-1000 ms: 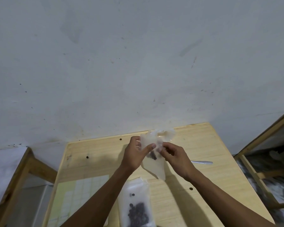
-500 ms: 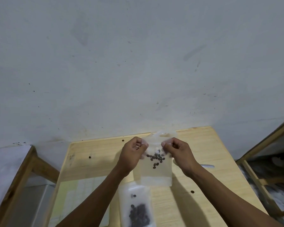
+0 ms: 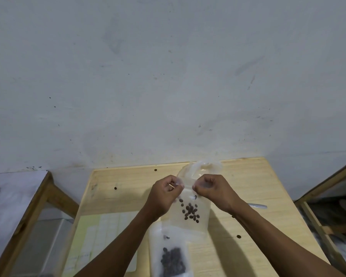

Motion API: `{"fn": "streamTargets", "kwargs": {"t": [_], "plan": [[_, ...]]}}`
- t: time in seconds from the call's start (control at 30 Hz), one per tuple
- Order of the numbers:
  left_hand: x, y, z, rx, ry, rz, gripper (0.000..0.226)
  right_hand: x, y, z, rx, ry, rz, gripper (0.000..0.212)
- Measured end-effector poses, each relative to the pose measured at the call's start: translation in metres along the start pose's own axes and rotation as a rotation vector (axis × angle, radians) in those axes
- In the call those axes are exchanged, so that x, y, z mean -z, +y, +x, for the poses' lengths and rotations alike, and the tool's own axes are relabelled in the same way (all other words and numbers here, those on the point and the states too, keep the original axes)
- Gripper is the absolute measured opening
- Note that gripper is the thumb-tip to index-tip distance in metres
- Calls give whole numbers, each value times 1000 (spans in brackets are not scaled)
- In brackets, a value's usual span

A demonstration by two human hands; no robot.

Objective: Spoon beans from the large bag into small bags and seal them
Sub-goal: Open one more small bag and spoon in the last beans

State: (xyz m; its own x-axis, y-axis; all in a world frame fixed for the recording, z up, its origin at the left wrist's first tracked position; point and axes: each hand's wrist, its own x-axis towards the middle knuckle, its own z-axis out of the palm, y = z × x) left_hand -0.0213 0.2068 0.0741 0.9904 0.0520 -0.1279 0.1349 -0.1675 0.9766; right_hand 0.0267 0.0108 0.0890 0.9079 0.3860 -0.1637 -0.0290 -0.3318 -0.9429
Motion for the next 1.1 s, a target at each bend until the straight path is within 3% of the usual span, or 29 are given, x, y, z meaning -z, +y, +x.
{"fn": "streamTargets", "kwargs": {"t": [0.37,0.67,0.77,0.93,1.1], "plan": [[-1,-5,-9,-37,35,77,9,-8,1,-1,85,-93,-93,16],[18,-13,-20,88,223,30,11,-12,4,1,-107,-29,44,18],[18,-17,-29,163,232,-52,9,-23,4,-1,-117,0,27,23],[26,-32,-52,243,118,-71,14,-39,13,-5,-252,-25,134,24],[33,-44,-69,289,186,-83,12,-60,23,-14,-323,-49,201,22]]}}
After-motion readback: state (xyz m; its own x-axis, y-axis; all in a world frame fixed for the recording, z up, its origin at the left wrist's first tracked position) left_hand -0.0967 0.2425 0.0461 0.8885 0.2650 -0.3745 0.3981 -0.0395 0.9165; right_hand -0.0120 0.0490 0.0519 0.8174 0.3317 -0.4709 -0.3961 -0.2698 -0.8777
